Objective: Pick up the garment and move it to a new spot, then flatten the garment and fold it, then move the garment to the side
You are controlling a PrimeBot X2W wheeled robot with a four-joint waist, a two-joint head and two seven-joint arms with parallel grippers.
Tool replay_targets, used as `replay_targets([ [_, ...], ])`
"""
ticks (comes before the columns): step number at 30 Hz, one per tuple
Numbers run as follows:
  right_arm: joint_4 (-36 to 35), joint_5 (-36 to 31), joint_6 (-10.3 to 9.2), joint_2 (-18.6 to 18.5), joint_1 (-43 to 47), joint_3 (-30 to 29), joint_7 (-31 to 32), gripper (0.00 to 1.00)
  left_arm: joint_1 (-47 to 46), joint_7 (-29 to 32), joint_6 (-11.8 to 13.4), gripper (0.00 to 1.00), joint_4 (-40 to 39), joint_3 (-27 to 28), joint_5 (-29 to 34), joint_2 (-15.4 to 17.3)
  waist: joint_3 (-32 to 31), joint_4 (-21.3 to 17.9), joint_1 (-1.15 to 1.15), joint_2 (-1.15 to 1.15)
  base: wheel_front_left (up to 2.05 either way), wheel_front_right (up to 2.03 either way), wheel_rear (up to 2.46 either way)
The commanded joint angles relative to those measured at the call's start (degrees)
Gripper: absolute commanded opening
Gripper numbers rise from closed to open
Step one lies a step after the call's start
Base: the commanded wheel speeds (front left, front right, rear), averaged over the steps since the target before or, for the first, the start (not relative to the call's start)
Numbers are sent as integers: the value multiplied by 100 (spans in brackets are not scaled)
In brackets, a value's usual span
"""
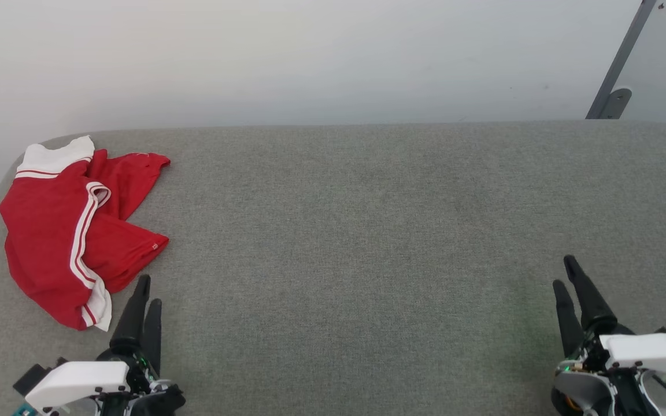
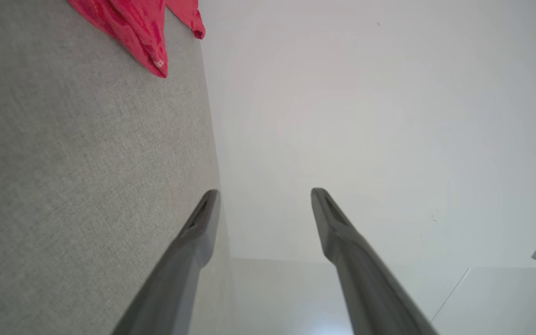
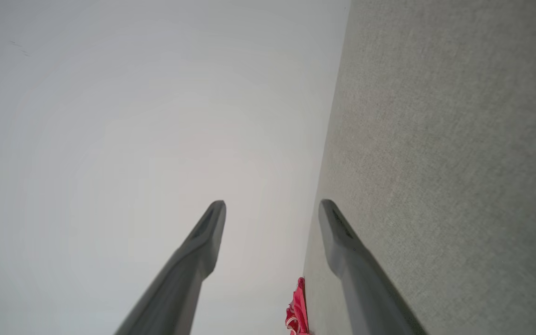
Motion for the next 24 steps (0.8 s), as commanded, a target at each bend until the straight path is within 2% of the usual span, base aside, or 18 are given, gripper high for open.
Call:
replay_targets([
  [1,-51,-61,7,-75,-261,-5,-45,100,-219,-70,-10,100,-84,-11,109,87,0,2,0,0,0,0,0],
  [10,58,-548,8,-300,-505,226,-342,100,-368,-378,6,100,29,-178,892,296,5,11,0,0,0,0,0],
  [24,387,-1968,9,-755,-873,781,-774,100,-386,-711,89,100,-74,-215,2946,394,22,19,0,0,0,0,0],
])
